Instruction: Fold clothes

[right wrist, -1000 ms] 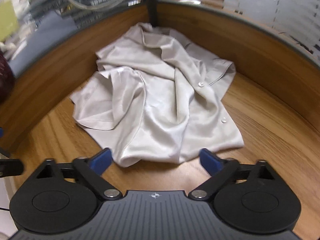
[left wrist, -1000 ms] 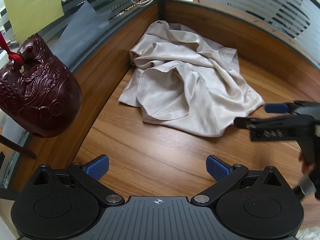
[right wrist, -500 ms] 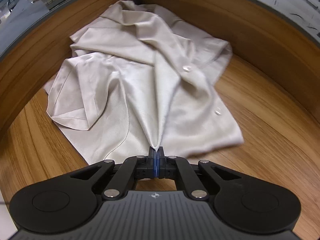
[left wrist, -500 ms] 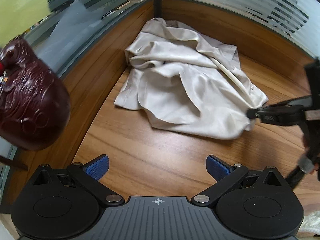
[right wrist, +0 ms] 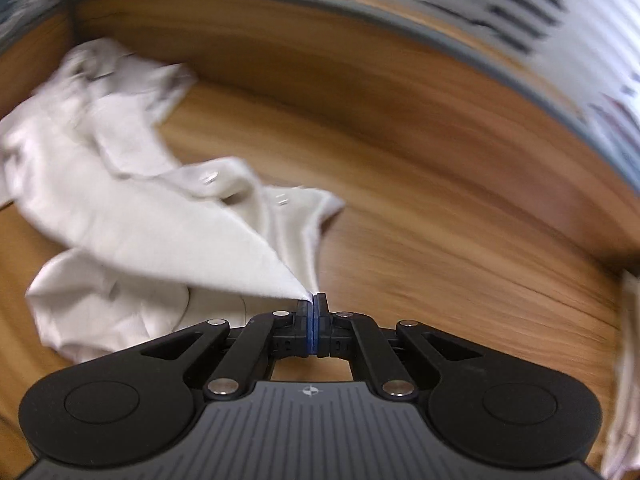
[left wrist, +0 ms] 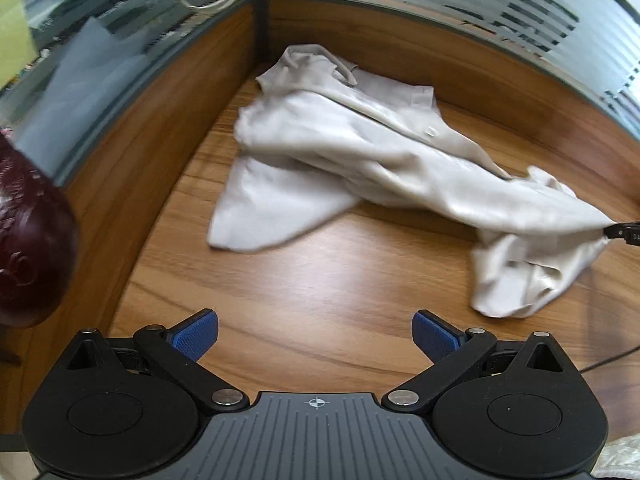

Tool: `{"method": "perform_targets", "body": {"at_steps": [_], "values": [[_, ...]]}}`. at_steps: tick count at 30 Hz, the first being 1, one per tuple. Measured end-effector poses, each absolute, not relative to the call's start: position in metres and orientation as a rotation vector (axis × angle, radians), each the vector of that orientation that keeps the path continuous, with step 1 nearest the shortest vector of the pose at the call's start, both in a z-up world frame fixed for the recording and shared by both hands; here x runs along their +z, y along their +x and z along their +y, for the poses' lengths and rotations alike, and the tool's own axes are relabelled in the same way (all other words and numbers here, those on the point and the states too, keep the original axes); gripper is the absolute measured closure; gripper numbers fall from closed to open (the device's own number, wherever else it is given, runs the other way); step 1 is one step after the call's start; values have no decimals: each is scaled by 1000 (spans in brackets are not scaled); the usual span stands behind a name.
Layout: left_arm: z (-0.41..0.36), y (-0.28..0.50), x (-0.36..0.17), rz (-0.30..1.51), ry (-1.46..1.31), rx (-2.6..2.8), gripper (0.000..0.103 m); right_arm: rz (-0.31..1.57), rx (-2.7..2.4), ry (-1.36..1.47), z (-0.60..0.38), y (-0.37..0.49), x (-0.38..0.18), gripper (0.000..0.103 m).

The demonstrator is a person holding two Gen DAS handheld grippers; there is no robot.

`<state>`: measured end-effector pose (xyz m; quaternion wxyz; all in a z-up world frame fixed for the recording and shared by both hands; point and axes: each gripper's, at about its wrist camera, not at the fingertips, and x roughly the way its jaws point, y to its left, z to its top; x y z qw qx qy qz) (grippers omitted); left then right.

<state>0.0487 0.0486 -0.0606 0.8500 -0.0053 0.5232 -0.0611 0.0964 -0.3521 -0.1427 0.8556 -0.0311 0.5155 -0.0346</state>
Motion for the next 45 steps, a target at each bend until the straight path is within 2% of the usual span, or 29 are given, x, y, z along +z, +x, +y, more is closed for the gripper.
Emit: {"method": "perform_targets", "body": {"at_steps": [4,5,7,9,11,13,18,22,25,26,28,29,30,36,45], "values": [[41,50,-58,1100,-20,-174,0,1069,-204,-29,-399,85,-135,101],[39,49,-58,1097,-9,-180,0,1065,-232,-13,-409,81,-132,98],[37,51,-59,1097,10,-196,0,1054,-264,27,-420,73,-127,84],[36,54,-60,1101,16,-211,0,1034,-269,72,-421,63,-121,59],[38,59,-63,1106,19,-223,0,1023,-238,114,-409,52,-117,51],[40,64,-67,1112,29,-230,0,1027,-192,145,-391,40,-119,49],[39,63,-69,1119,60,-243,0,1054,-94,243,-332,32,-136,33],[41,60,-68,1119,79,-245,0,1070,-50,287,-295,39,-153,31],[45,55,-68,1120,83,-233,0,1079,-50,294,-280,50,-167,31],[47,54,-68,1121,83,-226,0,1082,-51,295,-275,54,-171,36],[51,51,-69,1122,78,-210,0,1091,-56,288,-270,59,-176,59],[53,50,-69,1123,74,-202,0,1095,-57,280,-269,61,-178,82],[56,49,-70,1125,68,-192,0,1096,-55,267,-269,60,-178,97],[63,47,-75,1124,54,-149,0,1101,-39,172,-283,39,-165,101],[40,59,-79,1089,155,-208,0,1153,-234,107,-385,-39,-147,101]]}}
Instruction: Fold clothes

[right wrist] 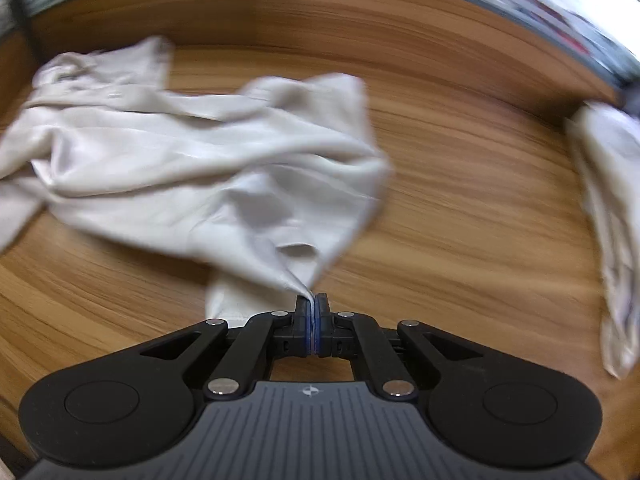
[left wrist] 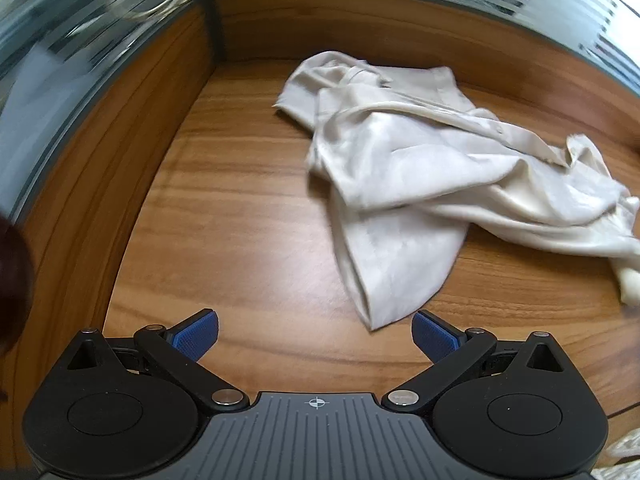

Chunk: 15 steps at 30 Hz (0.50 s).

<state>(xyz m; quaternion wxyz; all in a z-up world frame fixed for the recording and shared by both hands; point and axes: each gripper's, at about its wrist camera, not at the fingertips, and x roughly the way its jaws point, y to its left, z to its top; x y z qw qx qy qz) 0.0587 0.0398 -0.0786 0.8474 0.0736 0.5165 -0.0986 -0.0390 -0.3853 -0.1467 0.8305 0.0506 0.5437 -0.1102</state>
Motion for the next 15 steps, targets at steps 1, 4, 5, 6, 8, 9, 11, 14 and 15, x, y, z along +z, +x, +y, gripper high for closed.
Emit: {"method": "perform_targets", "body": {"at_steps": [1,4,5,6,8,9,11,14,15], "values": [[35,60,-79,1081,174,-225,0,1155,-265,101,-397,-47,-146,101],[20,64,-80,1062,216,-279,0,1151,-362,84,-427,-70,-141,101],[16,66,-81,1058,224,-301,0,1147,-394,88,-437,-77,-139,101],[11,67,-82,1055,229,-325,0,1139,-421,100,-444,-84,-136,101],[0,70,-86,1056,234,-380,0,1118,-463,126,-456,-97,-130,101],[-5,72,-89,1059,239,-408,0,1110,-479,134,-460,-103,-127,101],[-17,75,-95,1071,244,-468,0,1103,-493,138,-463,-111,-123,101],[-33,79,-104,1102,241,-553,1,1095,-514,140,-465,-123,-119,101],[-38,81,-107,1117,235,-578,1,1099,-516,138,-461,-125,-119,101]]}}
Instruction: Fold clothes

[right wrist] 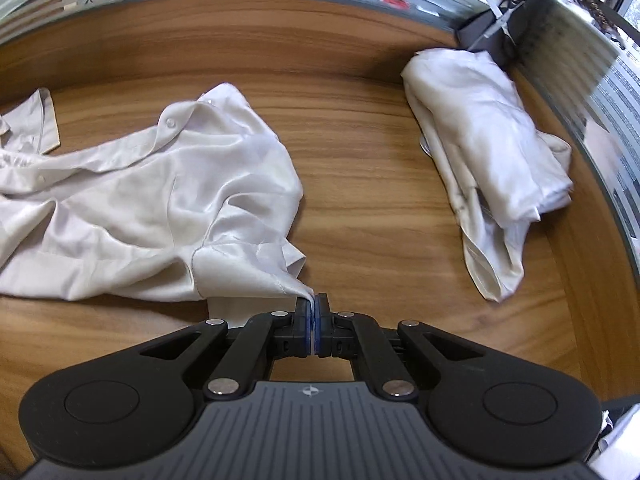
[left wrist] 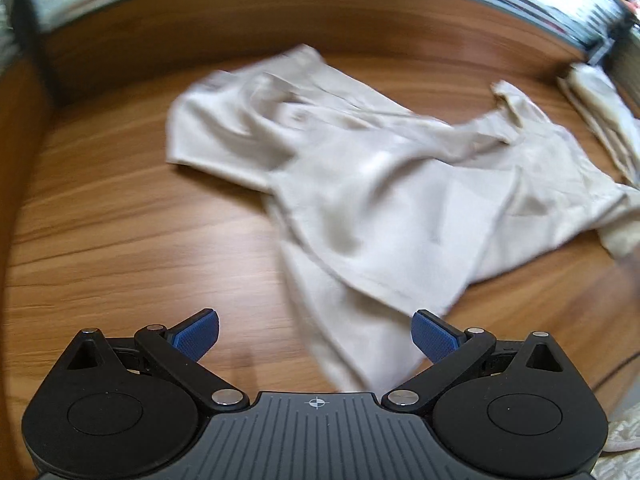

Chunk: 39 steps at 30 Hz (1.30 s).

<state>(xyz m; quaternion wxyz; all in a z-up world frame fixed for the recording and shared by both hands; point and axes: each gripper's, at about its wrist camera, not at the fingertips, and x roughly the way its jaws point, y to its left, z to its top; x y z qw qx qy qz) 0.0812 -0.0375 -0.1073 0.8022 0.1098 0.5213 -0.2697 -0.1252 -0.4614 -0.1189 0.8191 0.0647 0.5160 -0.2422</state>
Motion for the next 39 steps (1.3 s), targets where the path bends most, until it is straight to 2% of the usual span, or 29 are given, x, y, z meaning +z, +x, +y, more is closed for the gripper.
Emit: {"method": "perform_targets", "body": {"at_steps": [8,9,11,13,14,15,16,21,31,35,36,39], "values": [[-84,85,-134,1181,198,-663,2,1156,-532,178,-440,-158,-130,101],[-89,86,-137,1191,188,-663,6,1160,-532,184,-437,-161,-131,101],[-96,88,-143,1203,176,-662,18,1163,-526,189,-432,-165,-131,101],[-102,89,-147,1205,187,-649,40,1166,-521,194,-429,-166,-132,101],[-103,90,-147,1193,191,-639,45,1167,-520,196,-428,-167,-132,101],[-103,93,-145,1187,185,-637,65,1167,-519,198,-427,-167,-133,101],[-102,95,-143,1180,178,-635,80,1166,-518,201,-427,-167,-133,101],[-95,119,-113,1111,125,-602,85,1149,-517,218,-428,-165,-131,101],[-105,221,-55,967,74,-592,85,1140,-486,231,-428,-152,-141,101],[-119,246,-51,933,121,-582,85,1143,-493,237,-429,-150,-145,101],[-123,251,-51,932,127,-584,84,1146,-496,240,-429,-151,-147,101],[-127,257,-50,958,110,-619,71,1153,-503,250,-430,-152,-150,101]]}}
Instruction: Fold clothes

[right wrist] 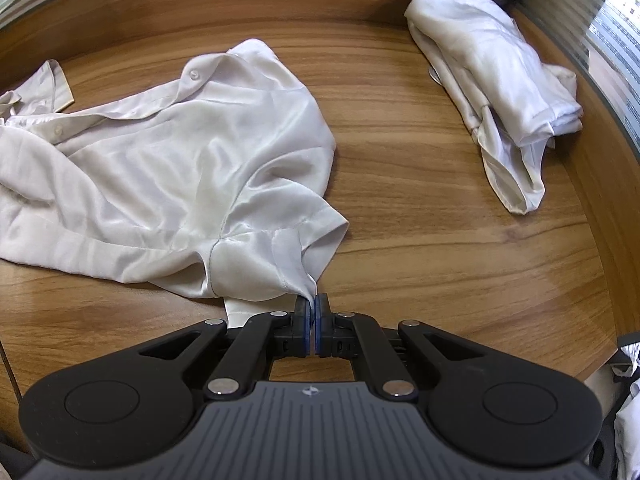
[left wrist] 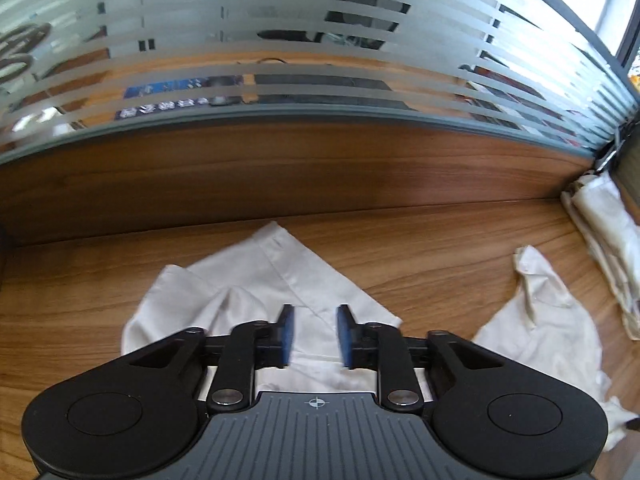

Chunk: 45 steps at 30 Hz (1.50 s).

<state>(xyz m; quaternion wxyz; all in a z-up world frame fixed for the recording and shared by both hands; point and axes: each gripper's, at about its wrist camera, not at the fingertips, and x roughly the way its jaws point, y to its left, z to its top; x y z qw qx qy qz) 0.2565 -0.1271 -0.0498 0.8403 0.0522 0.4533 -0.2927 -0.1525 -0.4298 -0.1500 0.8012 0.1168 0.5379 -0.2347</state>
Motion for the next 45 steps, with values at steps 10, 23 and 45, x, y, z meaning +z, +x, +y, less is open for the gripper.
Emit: {"method": "perform_targets", "body": {"at_steps": [10,23,45], "values": [[-119,200,-65,1055,197,-815,43,1146,-492,203,-427,-153,-142,58],[-100,162,-111,1167,220,-789,37,1161,-172,-142,-397,-114,-139,43],[-136,172,-133,1224,198,-858,70,1175,-321,514,-488,-109,-167,46]]}}
